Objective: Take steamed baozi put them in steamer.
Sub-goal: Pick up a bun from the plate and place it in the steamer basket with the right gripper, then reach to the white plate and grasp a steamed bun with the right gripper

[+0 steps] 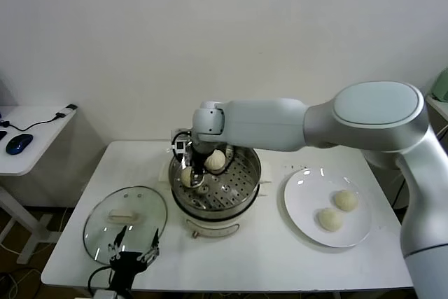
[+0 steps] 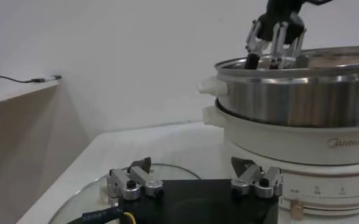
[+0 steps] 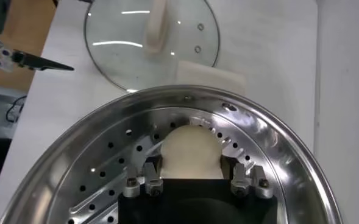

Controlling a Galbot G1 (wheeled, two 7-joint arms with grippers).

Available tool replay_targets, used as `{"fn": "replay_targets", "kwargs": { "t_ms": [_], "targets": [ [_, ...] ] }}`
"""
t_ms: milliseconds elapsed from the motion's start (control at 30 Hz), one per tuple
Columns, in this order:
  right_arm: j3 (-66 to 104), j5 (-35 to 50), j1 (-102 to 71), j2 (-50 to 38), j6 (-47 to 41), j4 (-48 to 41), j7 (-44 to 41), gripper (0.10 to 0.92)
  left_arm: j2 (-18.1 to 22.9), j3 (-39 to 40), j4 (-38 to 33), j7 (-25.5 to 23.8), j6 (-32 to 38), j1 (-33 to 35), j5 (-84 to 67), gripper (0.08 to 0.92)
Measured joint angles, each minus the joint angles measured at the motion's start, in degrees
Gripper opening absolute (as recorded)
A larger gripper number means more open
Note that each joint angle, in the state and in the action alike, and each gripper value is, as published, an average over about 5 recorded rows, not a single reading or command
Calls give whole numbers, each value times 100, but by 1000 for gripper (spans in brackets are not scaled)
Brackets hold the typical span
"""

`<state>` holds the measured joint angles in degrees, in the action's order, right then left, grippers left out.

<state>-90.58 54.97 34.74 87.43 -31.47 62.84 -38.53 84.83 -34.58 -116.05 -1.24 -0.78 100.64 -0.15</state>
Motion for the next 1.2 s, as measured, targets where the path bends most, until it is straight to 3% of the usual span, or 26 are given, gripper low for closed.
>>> {"fn": "replay_targets", "kwargs": {
  "t_ms": [167, 467, 800, 1200],
  "targets": [
    [25, -90, -17, -14, 94, -35, -73, 806, 9, 4, -6, 1, -1, 4, 3, 823],
    [-39, -126, 627, -659, 598, 340, -698, 823, 0, -21, -51, 2, 1, 33, 5, 823],
    [-1036, -514, 1948, -2521, 1308, 1303, -1666, 823, -75, -107, -44, -4, -1, 9, -46, 823],
    [-1590, -1891, 1669, -4573, 1546, 1959, -1825, 823, -64, -150, -20, -8, -8, 12, -60, 823]
  ]
}}
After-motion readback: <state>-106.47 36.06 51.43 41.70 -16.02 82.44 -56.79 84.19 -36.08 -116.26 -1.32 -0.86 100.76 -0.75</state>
